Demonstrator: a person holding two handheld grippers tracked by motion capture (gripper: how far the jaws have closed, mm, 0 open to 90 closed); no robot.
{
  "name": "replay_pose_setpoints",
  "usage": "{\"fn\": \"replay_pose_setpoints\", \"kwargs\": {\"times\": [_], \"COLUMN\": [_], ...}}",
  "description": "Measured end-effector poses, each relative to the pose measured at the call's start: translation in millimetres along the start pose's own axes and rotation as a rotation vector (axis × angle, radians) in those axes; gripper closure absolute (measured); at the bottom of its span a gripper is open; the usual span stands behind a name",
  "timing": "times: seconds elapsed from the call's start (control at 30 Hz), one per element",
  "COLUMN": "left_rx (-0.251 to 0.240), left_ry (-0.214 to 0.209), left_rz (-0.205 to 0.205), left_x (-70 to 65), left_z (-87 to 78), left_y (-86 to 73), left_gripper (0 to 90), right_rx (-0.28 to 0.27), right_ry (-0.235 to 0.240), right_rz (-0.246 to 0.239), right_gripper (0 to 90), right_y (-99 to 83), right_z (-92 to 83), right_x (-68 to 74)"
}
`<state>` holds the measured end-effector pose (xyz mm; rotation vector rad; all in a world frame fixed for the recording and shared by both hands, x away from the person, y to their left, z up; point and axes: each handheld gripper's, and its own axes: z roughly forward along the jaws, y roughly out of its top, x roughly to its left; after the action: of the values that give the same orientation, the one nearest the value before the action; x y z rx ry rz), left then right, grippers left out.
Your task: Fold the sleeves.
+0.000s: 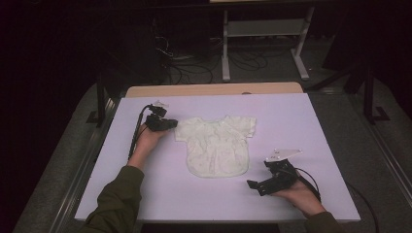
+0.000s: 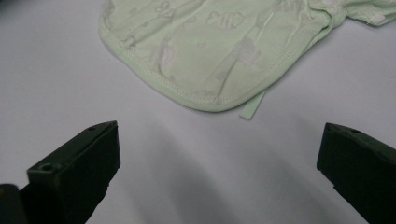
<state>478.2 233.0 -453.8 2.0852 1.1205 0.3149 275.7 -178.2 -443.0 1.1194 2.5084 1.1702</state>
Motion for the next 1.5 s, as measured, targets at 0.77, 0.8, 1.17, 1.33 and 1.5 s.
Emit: {"fn": "replay_pose_setpoints", "kwargs": {"times": [0.77, 0.8, 1.17, 1.33, 1.5], "left_rx": [-0.028, -0.029, -0.039, -0.037, -0.04], "left_ry": [-0.047, -0.048, -0.072, -0.084, -0.095], "left_rz": [-0.025, -0.022, 0.004, 0.014, 0.017], "left_x": [-0.6, -1.3, -11.2, -15.3, -18.3], "left_z": [-5.2, -5.8, -8.5, -8.1, -7.2], "left_y": [0.7, 1.2, 5.9, 7.1, 7.8], "left_gripper": [87.4, 87.3, 87.4, 87.3, 87.3], "right_rx": [-0.003, -0.004, -0.008, -0.009, -0.01], "right_ry": [0.002, 0.001, 0.001, 0.001, 0.001], "right_rz": [0.005, 0.004, 0.003, 0.004, 0.004], "right_gripper": [0.0, 0.0, 0.0, 0.0, 0.0], "right_y": [-0.1, -0.1, -0.1, 0.0, 0.0], "right_z": [-1.3, -1.3, -1.6, -1.5, -1.6], "right_x": [-0.1, 0.0, -0.1, -0.2, -0.3]}}
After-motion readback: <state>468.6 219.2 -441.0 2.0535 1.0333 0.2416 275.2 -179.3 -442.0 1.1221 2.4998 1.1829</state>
